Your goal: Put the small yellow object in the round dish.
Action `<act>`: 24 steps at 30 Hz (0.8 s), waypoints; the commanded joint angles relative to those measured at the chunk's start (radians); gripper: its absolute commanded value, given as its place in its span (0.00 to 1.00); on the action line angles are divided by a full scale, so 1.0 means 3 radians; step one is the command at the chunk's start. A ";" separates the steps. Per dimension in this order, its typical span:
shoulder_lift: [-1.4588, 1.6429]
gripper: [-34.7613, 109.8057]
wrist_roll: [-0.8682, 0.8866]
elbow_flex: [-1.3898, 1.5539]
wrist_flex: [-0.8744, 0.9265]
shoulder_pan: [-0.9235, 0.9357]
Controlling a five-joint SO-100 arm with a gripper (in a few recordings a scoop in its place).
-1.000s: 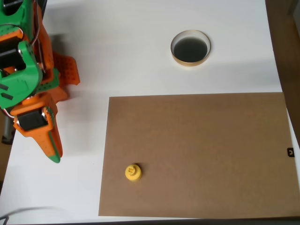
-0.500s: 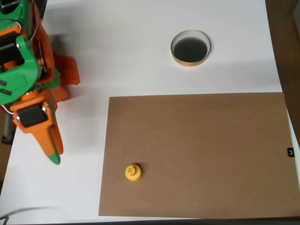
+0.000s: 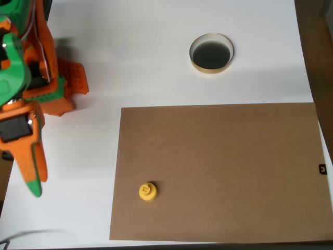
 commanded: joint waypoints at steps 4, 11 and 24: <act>-0.1299 0.38 0.0215 -0.1038 -0.0026 0.0077; -0.1682 0.39 0.0261 -0.1396 0.0056 -0.0153; -0.2086 0.44 0.0102 -0.1739 0.0123 -0.0527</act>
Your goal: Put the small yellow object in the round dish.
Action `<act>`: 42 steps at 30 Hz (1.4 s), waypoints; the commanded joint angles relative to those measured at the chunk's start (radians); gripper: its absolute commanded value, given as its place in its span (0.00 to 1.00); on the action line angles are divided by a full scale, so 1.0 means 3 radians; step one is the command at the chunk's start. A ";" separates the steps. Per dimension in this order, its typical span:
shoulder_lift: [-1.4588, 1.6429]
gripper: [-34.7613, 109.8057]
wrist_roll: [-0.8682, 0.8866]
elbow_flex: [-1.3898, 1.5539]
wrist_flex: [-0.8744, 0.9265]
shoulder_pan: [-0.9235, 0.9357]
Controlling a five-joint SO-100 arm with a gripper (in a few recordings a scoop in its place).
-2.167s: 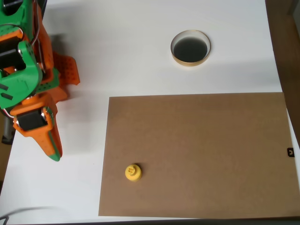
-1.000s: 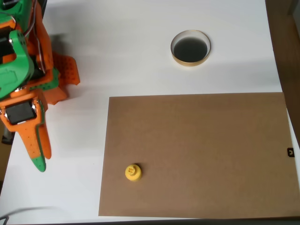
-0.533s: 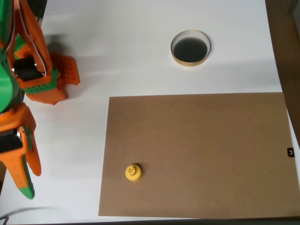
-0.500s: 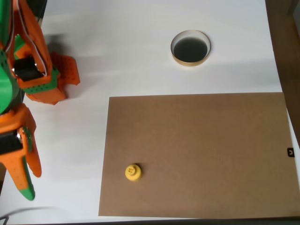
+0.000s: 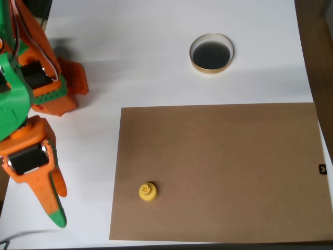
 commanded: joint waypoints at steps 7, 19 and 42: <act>-0.1145 0.44 -0.0026 -0.0997 0.0245 -0.0107; -0.2117 0.44 -0.0102 -0.1575 0.0409 -0.0476; -0.3042 0.43 0.0077 -0.2096 0.0726 -0.1104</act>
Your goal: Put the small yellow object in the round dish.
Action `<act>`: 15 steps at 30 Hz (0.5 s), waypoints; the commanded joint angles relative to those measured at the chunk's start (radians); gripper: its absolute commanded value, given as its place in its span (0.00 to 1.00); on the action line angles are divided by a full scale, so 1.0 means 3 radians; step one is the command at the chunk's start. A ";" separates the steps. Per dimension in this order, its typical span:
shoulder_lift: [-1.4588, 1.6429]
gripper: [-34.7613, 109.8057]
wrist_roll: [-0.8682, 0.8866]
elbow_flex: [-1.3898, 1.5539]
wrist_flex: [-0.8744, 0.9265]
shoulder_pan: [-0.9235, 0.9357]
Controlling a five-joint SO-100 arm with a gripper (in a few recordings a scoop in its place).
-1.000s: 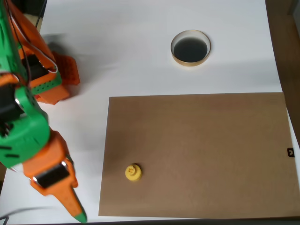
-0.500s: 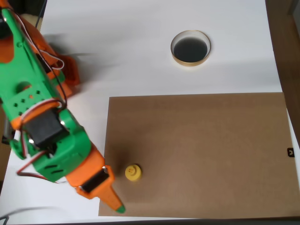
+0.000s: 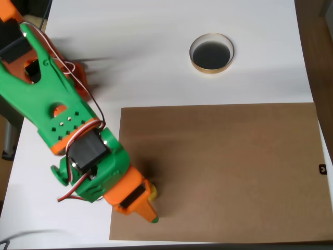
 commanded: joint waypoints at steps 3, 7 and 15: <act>0.0056 0.43 0.0046 -0.0199 0.0102 -0.0102; 0.0005 0.43 0.0092 -0.0245 0.0148 -0.0164; -0.0164 0.41 0.0164 -0.0312 0.0123 -0.0184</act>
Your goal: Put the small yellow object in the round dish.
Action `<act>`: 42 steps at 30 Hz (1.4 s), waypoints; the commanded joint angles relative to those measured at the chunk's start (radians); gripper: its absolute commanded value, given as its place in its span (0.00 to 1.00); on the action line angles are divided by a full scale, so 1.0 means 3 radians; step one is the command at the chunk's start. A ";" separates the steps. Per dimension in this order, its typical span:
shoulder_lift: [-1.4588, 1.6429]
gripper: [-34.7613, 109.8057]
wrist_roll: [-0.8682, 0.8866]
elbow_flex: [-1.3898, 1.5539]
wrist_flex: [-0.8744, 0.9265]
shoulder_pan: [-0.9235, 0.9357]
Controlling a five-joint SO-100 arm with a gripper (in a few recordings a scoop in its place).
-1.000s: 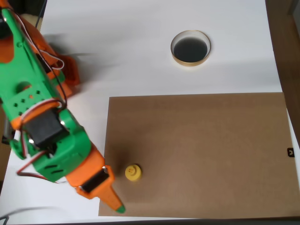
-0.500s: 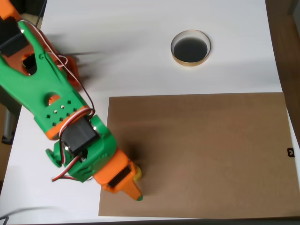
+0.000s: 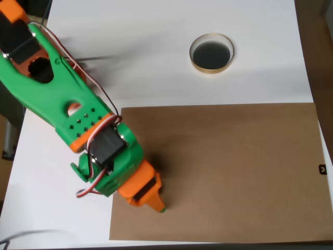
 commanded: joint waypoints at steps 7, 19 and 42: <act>-0.0026 0.37 0.0010 -0.0215 -0.0020 0.0036; -0.0138 0.24 0.0051 -0.0317 -0.0046 0.0056; 0.0041 0.24 -0.0644 -0.1268 0.0793 -0.0813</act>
